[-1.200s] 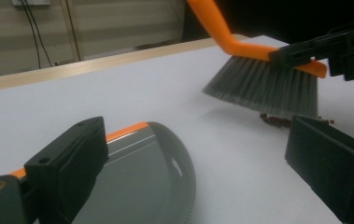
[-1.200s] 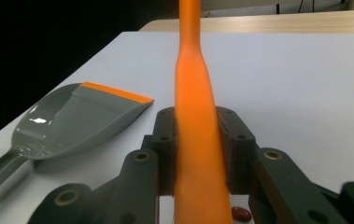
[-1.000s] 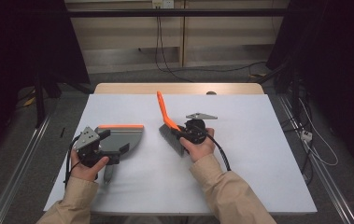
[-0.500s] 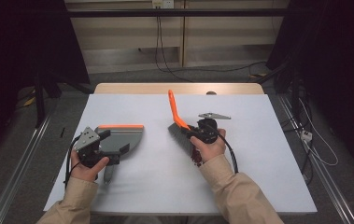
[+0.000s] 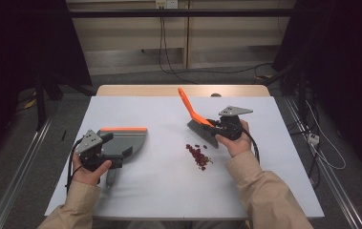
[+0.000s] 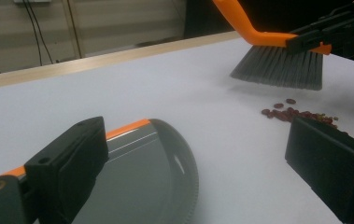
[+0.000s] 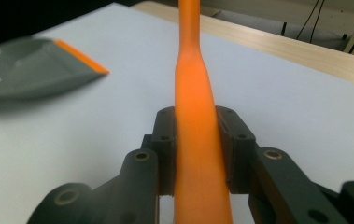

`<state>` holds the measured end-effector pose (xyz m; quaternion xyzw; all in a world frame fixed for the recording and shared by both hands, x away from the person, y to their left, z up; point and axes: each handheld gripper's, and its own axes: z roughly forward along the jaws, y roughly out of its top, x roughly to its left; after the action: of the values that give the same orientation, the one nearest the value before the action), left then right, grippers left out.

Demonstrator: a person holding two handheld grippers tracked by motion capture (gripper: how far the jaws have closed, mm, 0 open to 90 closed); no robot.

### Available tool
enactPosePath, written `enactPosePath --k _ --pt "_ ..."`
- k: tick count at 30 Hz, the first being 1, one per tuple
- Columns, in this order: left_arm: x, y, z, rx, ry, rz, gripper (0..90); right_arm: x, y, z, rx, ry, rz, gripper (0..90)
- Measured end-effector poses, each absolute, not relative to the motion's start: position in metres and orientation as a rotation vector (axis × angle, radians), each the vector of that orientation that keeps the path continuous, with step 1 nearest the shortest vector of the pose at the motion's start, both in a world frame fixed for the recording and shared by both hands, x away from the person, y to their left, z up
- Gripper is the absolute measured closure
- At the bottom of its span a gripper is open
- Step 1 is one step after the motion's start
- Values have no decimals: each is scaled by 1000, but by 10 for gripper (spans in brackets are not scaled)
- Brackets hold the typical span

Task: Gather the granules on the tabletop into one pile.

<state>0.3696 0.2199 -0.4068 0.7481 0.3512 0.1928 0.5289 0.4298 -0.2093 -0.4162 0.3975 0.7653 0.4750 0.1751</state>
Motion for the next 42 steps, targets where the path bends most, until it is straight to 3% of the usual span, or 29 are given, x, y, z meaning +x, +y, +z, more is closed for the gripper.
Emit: enactPosePath --k 10,42 --pt "371 220 -408 1789 847 458 55 437 -212 -433 868 2300 1315 713" --pt "369 219 -408 1793 844 460 54 401 -210 -427 594 2495 1354 712"
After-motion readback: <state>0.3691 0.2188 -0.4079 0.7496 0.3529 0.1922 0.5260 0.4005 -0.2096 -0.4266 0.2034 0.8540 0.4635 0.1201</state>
